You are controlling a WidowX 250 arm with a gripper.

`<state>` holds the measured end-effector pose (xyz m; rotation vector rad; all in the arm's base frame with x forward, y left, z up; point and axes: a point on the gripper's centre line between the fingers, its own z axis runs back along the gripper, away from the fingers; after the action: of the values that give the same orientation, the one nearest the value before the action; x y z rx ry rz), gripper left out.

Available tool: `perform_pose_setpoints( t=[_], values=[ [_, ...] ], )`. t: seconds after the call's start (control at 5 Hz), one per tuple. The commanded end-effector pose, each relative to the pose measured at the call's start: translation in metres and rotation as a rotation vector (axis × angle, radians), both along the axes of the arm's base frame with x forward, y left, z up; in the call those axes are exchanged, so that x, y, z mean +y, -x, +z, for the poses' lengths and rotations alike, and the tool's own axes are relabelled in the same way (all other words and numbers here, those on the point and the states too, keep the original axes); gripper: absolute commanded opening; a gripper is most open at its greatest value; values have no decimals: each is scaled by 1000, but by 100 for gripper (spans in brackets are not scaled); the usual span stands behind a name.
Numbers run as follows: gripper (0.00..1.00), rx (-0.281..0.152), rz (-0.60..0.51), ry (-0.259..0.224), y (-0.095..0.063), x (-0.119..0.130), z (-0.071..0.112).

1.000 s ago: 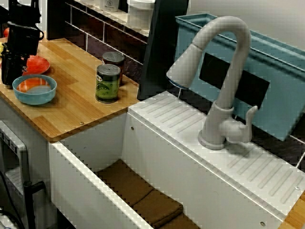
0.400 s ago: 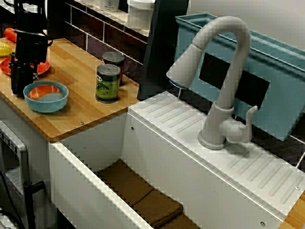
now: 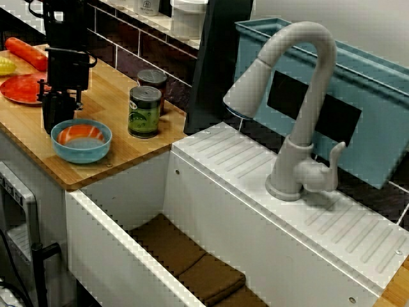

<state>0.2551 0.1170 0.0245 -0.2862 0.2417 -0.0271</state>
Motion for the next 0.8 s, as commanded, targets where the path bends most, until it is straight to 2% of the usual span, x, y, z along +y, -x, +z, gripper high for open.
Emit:
perform_pose_setpoints(
  t=[0.0,0.2,0.6],
  values=[
    [0,-64,8,-5,-14,-22,8],
    [0,-76,6,-10,-16,-27,9],
    [0,-49,1,0,-20,-39,6]
  ],
)
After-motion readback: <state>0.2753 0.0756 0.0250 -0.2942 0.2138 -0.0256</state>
